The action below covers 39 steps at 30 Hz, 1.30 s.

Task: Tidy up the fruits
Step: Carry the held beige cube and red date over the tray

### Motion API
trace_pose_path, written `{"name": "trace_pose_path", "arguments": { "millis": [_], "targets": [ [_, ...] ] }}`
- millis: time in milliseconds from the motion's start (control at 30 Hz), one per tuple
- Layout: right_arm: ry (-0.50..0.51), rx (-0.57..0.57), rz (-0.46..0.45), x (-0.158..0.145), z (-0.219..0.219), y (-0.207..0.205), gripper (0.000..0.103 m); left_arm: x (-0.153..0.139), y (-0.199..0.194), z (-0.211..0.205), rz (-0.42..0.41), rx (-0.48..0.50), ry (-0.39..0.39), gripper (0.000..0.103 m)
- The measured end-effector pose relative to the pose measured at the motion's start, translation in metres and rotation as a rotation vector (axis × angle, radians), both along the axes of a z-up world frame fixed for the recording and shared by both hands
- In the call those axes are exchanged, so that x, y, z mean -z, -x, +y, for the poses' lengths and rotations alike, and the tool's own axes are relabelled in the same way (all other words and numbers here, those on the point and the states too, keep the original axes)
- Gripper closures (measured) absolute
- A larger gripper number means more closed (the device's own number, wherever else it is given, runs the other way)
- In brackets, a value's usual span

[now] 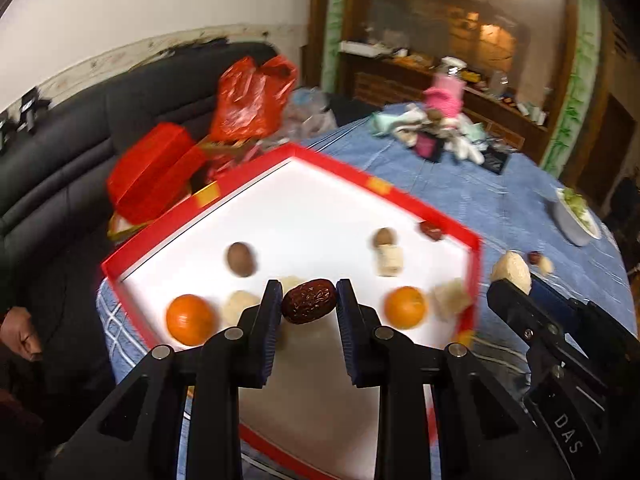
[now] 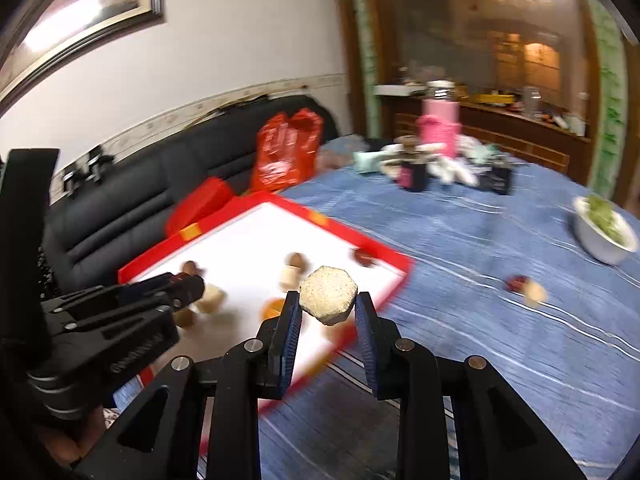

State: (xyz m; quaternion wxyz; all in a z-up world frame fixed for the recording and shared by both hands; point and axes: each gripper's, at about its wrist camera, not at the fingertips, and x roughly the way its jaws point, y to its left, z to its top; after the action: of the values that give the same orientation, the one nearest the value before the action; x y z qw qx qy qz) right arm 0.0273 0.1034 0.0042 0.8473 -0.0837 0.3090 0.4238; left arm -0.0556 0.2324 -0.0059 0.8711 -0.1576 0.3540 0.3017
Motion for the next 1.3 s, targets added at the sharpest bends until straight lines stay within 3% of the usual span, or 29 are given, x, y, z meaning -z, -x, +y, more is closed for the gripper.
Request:
{"name": "trace_pose_path", "arguments": {
  "millis": [200, 567, 1133, 1300],
  "targets": [
    [0.033, -0.042, 0.056, 0.019, 0.037, -0.007, 0.076, 0.015, -0.008, 0.007, 0.045, 0.002, 0.014, 0.078],
    [0.051, -0.021, 0.092, 0.028, 0.05, -0.03, 0.076, 0.021, -0.012, 0.001, 0.073, 0.019, 0.002, 0.078],
    [0.075, -0.002, 0.105, 0.034, 0.06, -0.038, 0.076, 0.021, -0.012, 0.003, 0.071, 0.014, 0.004, 0.078],
    [0.101, -0.012, 0.11, 0.036, 0.064, -0.039, 0.072, 0.023, -0.014, 0.003, 0.105, -0.002, -0.01, 0.077]
  ]
}}
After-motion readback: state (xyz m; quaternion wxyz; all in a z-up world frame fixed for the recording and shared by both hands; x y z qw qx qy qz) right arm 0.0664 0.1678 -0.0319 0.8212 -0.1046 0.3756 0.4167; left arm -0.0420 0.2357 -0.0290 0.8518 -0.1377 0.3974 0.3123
